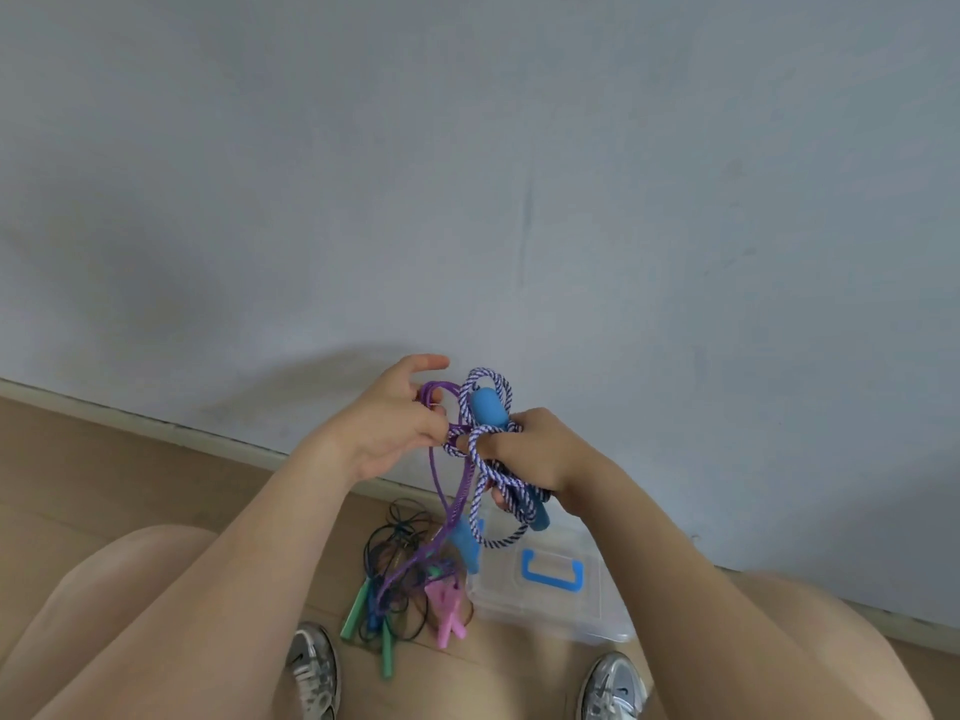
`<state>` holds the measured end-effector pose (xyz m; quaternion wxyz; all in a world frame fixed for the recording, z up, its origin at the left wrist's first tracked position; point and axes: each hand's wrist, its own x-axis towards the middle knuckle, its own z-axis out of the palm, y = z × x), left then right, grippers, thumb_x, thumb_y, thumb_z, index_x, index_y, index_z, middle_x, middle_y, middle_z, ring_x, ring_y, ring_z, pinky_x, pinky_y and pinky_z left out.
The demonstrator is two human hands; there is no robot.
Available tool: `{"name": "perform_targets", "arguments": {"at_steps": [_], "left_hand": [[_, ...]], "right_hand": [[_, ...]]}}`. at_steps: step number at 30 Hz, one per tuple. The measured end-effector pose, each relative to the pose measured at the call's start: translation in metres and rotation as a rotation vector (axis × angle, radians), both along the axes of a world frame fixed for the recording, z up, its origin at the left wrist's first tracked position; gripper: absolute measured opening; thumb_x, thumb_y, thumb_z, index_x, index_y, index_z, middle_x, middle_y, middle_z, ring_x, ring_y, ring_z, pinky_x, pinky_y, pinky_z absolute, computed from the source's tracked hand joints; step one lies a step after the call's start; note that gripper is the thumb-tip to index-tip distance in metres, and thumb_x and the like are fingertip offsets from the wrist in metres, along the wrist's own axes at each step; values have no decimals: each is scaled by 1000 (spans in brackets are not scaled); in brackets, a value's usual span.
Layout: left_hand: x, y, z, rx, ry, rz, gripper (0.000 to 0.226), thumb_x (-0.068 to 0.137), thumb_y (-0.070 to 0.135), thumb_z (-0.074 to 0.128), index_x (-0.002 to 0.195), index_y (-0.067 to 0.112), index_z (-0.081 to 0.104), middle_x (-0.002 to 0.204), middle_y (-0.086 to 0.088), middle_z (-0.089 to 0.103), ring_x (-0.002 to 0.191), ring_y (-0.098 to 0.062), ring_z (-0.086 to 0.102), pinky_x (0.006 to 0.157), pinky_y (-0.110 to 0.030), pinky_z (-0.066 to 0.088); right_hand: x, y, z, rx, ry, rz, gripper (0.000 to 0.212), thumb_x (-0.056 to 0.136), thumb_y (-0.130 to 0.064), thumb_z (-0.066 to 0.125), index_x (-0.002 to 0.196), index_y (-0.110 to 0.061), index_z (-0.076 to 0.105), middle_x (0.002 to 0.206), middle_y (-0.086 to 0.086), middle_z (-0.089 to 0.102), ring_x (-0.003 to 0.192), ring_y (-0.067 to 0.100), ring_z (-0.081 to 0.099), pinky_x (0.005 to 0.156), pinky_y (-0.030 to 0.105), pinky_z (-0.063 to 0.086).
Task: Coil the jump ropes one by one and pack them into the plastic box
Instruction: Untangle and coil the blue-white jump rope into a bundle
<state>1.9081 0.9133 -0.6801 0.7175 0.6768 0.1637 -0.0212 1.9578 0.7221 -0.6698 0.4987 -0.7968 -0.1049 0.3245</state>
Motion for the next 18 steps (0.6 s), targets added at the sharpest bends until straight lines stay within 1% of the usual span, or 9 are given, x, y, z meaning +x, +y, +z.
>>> {"name": "perform_targets", "arguments": {"at_steps": [2, 4, 5, 7, 10, 12, 14, 16, 18], "left_hand": [[-1, 1, 2, -9, -45, -39, 99, 67, -29, 66, 148, 25, 50, 114, -11, 55, 80, -15, 57, 86, -39, 56], [0, 0, 4, 89, -80, -46, 104, 63, -24, 73, 149, 29, 48, 127, -12, 59, 91, -18, 63, 88, -39, 58], [0, -2, 5, 153, -85, -31, 102, 67, -24, 75, 149, 29, 47, 130, -13, 60, 95, -19, 65, 88, -39, 60], [-1, -9, 5, 219, -89, 36, 90, 74, -21, 78, 146, 23, 46, 130, -13, 58, 94, -20, 68, 84, -41, 64], [-3, -13, 2, 282, -60, 118, 62, 78, 2, 89, 128, 22, 59, 119, -8, 56, 96, -23, 67, 70, -40, 66], [-1, -11, 1, 562, -155, 31, 31, 84, 19, 87, 111, 28, 73, 112, -2, 61, 95, -19, 68, 75, -37, 64], [-3, -11, 0, 874, -314, -95, 13, 89, 24, 83, 100, 30, 79, 105, 5, 63, 90, -12, 66, 83, -33, 55], [-3, -11, -2, 1011, -435, -173, 9, 90, 23, 82, 97, 27, 81, 98, 6, 67, 90, -14, 63, 86, -38, 51], [-4, -11, -1, 1102, -498, -167, 5, 89, 26, 83, 94, 26, 82, 92, 9, 73, 90, -16, 63, 86, -40, 51]], "right_hand": [[1, 2, -1, 68, 44, -58, 29, 81, -15, 73, 96, 10, 71, 75, 15, 65, 68, 28, 60, 68, 42, 49], [0, 3, 0, 101, 60, -110, 39, 79, -16, 74, 105, 13, 71, 80, 17, 67, 69, 28, 59, 69, 43, 49], [0, 2, 2, 116, 70, -136, 40, 78, -15, 74, 106, 14, 71, 79, 17, 67, 68, 28, 58, 68, 42, 49], [1, 1, 3, 158, 78, -193, 35, 81, -11, 72, 102, 16, 69, 76, 18, 62, 60, 28, 56, 61, 38, 50], [4, 1, 2, 197, 56, -254, 13, 85, -7, 70, 91, 4, 67, 72, 17, 55, 49, 26, 52, 50, 32, 48], [2, 2, 2, 201, 24, -266, 17, 78, -13, 73, 85, -1, 65, 72, 16, 53, 56, 27, 51, 55, 36, 47], [0, 3, 2, 187, -6, -255, 25, 66, -21, 72, 82, -3, 65, 71, 15, 53, 64, 27, 50, 62, 41, 44], [-2, 4, 1, 187, -10, -255, 27, 61, -22, 69, 79, -3, 65, 68, 13, 53, 64, 26, 49, 64, 41, 43], [-5, 4, 2, 203, -7, -264, 23, 62, -20, 69, 76, -3, 65, 66, 12, 53, 63, 27, 50, 64, 42, 45]]}}
